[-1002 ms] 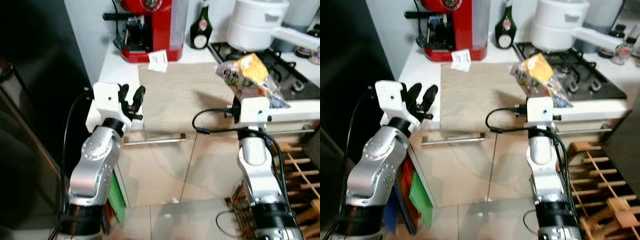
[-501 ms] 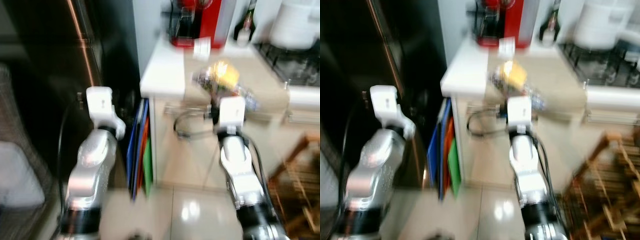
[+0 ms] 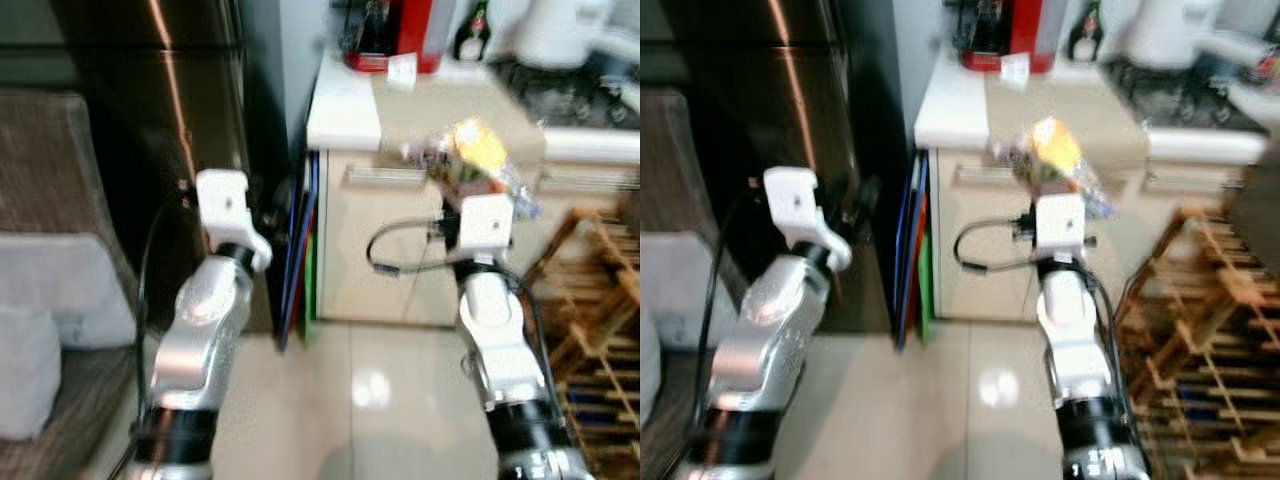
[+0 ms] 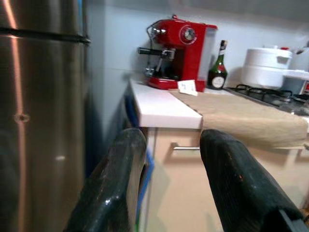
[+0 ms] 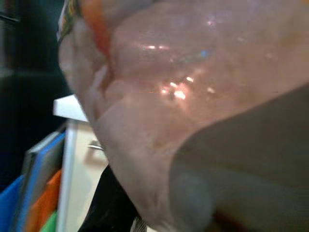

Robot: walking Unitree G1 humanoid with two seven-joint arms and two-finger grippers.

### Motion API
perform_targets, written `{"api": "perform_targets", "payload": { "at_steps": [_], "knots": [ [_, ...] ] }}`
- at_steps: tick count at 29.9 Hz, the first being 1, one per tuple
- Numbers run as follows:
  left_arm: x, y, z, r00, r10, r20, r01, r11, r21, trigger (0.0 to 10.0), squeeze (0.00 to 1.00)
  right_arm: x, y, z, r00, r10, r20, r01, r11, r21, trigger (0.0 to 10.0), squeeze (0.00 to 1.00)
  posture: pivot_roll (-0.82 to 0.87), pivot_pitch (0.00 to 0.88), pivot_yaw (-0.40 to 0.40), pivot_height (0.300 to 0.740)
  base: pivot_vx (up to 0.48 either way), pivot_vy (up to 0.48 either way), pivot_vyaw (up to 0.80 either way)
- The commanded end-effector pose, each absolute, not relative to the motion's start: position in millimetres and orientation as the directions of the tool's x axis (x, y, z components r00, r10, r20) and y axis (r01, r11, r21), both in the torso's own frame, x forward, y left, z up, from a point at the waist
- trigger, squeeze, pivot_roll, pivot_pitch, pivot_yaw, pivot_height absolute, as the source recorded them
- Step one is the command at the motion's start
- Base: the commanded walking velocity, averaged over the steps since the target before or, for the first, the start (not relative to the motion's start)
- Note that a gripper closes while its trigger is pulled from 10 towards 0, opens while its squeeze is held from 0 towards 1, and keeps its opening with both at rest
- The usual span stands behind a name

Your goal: Restocking fridge

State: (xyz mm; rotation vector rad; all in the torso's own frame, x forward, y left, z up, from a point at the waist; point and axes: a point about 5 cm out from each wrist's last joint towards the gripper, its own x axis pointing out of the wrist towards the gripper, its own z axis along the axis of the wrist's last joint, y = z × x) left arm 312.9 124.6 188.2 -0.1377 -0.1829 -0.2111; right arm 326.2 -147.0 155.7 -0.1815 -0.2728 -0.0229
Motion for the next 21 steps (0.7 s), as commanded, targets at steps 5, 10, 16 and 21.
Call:
{"api": "perform_targets", "payload": {
  "at_steps": [5,10,16,21],
  "knots": [
    [305.3,132.2,176.7,0.964,-0.214,0.160,0.234,0.965,-0.120,10.0,0.00,325.1,-146.2,145.5,0.980,0.042,0.194,-0.012,0.988,-0.156,0.0,0.00,-0.10,0.000,0.046,0.740,0.000,-0.201,0.00],
    [297.1,130.4,164.5,0.961,-0.250,0.116,0.267,0.951,-0.156,10.0,0.00,318.9,-147.1,130.0,0.991,0.073,0.116,-0.054,0.985,-0.165,0.0,0.00,-0.10,0.000,0.056,0.740,0.000,-0.480,0.00],
    [295.1,126.2,162.1,0.958,-0.265,0.111,0.281,0.945,-0.166,10.0,0.00,316.3,-149.0,126.8,0.991,0.090,0.095,-0.073,0.983,-0.167,0.0,0.00,-0.10,0.000,0.054,0.740,0.000,-0.480,0.00],
    [291.9,124.3,158.9,0.956,-0.276,0.104,0.291,0.940,-0.179,10.0,0.00,316.0,-147.3,126.2,0.991,0.103,0.087,-0.087,0.981,-0.171,0.0,0.00,-0.10,0.000,0.046,0.740,0.000,-0.480,0.00]
  ]
}}
